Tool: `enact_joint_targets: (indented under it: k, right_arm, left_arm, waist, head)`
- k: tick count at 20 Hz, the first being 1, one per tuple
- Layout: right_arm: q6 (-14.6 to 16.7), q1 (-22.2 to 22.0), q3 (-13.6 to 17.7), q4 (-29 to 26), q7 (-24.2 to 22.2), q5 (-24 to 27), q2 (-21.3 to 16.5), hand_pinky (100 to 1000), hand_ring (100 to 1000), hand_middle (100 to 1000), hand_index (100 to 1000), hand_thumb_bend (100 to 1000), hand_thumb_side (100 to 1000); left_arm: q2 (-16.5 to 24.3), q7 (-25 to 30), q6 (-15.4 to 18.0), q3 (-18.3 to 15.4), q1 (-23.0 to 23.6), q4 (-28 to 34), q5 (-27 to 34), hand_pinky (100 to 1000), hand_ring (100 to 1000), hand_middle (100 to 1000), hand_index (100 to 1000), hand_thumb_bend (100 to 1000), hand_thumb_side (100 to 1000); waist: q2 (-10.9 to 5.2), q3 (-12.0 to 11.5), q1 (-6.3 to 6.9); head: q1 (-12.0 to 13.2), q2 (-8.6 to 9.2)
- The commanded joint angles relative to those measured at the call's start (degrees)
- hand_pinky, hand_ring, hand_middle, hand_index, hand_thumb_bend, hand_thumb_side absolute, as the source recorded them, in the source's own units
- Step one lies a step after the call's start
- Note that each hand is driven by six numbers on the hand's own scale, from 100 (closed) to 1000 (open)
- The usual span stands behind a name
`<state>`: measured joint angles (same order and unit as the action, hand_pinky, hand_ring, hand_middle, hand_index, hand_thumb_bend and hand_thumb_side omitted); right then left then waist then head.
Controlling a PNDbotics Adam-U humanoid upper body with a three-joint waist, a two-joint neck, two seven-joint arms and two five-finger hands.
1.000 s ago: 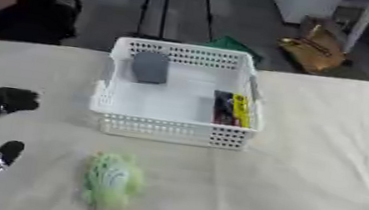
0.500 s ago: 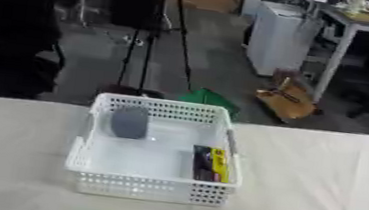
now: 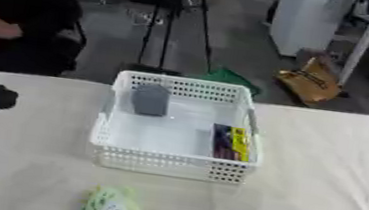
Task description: Pick up objects on the table and place them in the box.
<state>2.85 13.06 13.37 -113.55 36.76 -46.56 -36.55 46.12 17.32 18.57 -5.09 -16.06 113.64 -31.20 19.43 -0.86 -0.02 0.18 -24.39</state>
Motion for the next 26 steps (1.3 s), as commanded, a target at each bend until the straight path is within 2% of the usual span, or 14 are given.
enact_joint_targets:
  k: [1, 2, 3, 6, 9, 12, 13, 14, 15, 17, 18, 19, 22, 26]
  right_arm:
    - [-0.3, 0.2, 0.3, -1.0, 0.0, 0.3, -2.2, 792, 876, 869, 872, 100, 1000]
    - [-0.4, 0.3, 0.2, -1.0, -0.1, 0.4, -2.2, 792, 876, 869, 871, 100, 1000]
    - [-0.4, 0.3, 0.2, -1.0, -0.1, 0.5, -2.2, 792, 876, 869, 872, 100, 1000]
    - [-0.5, 0.3, 0.1, -1.0, -0.1, 0.7, -2.1, 792, 876, 869, 872, 100, 1000]
    - [-0.5, 0.1, 0.1, -1.0, 0.1, 0.8, -2.0, 792, 876, 868, 871, 100, 1000]
    - [-0.6, 0.1, 0.0, -1.0, 0.2, 1.0, -1.9, 792, 876, 868, 870, 100, 1000]
    - [-0.6, 0.1, -0.1, -1.0, 0.2, 1.0, -1.9, 792, 876, 867, 869, 100, 1000]
    - [-0.7, 0.2, -0.2, -1.0, 0.1, 1.1, -1.9, 792, 876, 867, 869, 100, 1000]
    - [-0.7, 0.3, -0.2, -1.0, 0.1, 1.2, -1.9, 793, 876, 867, 868, 100, 1000]
    - [-0.7, 0.5, -0.3, -1.0, 0.1, 1.4, -1.9, 792, 876, 866, 867, 100, 1000]
    - [-0.6, 0.6, -0.4, -1.0, 0.0, 1.5, -1.8, 792, 876, 866, 867, 100, 1000]
    - [-0.6, 0.8, -0.5, -1.0, 0.0, 1.6, -1.8, 792, 876, 866, 867, 100, 1000]
    - [-0.5, 1.1, -0.8, -1.0, -0.3, 1.9, -1.9, 793, 876, 865, 866, 100, 1000]
    - [-0.4, 1.2, -1.0, -1.0, -0.6, 2.3, -1.8, 793, 877, 865, 864, 100, 1000]
  left_arm:
    - [3.0, 2.7, 0.6, 0.9, -1.0, 0.9, -0.1, 952, 1000, 939, 996, 466, 1000]
    - [3.2, 3.7, 0.5, 1.3, -1.2, 0.9, 0.1, 965, 1000, 939, 996, 452, 1000]
    - [3.6, 4.8, 0.5, 2.1, -1.4, 0.9, 0.9, 1000, 1000, 958, 1000, 391, 1000]
    - [4.8, 7.3, -0.7, 3.7, -2.2, 0.9, 4.0, 1000, 1000, 980, 1000, 369, 1000]
    - [7.1, 9.0, -2.3, 5.5, -3.8, 0.9, 5.3, 1000, 1000, 949, 1000, 321, 1000]
    - [8.6, 8.2, -2.2, 7.7, -5.8, 0.9, 7.3, 993, 1000, 934, 1000, 300, 1000]
    - [9.0, 7.5, -2.1, 8.4, -6.4, 0.9, 8.1, 928, 1000, 928, 1000, 279, 1000]
    - [9.3, 6.9, -2.1, 9.0, -7.0, 0.9, 8.7, 928, 1000, 928, 1000, 279, 1000]
    - [9.7, 6.8, -2.3, 9.7, -7.5, 0.9, 9.0, 829, 938, 900, 1000, 276, 1000]
    - [10.2, 7.7, -2.7, 11.0, -8.5, 0.9, 8.6, 817, 931, 903, 1000, 293, 1000]
    - [10.4, 9.1, -3.0, 11.9, -9.0, 0.9, 8.2, 817, 931, 903, 1000, 293, 1000]
    - [10.6, 11.1, -3.2, 12.8, -9.6, 0.9, 7.6, 946, 994, 939, 1000, 357, 1000]
    - [11.0, 20.2, -4.4, 15.3, -12.3, 0.9, 6.0, 973, 1000, 955, 1000, 397, 998]
    - [11.2, 26.8, -4.4, 17.2, -16.9, 0.9, 3.9, 968, 1000, 953, 1000, 424, 978]
  waist:
    - [-0.98, -0.2, 0.14]
    - [-0.96, -0.3, 0.15]
    - [-0.93, -0.4, 0.15]
    - [-0.98, -0.6, 0.13]
    - [-1.17, -0.6, 0.16]
    - [-1.29, -0.7, 0.18]
    - [-1.32, -0.6, 0.19]
    - [-1.34, -0.6, 0.19]
    - [-1.36, -0.5, 0.19]
    - [-1.37, -0.4, 0.18]
    - [-1.38, -0.3, 0.17]
    - [-1.40, -0.2, 0.20]
    - [-1.54, 0.1, 0.25]
    - [-1.80, 0.1, 0.34]
  head:
    - [0.2, -2.58]
    - [0.1, -3.00]
    - [-0.1, -3.50]
    - [-0.5, -4.30]
    - [-1.2, -4.76]
    - [-1.4, -5.01]
    - [-1.4, -4.99]
    - [-1.3, -4.96]
    - [-1.3, -4.93]
    - [-1.1, -4.85]
    - [-1.0, -4.80]
    - [-0.9, -4.72]
    - [-0.7, -4.65]
    - [-0.5, -4.61]
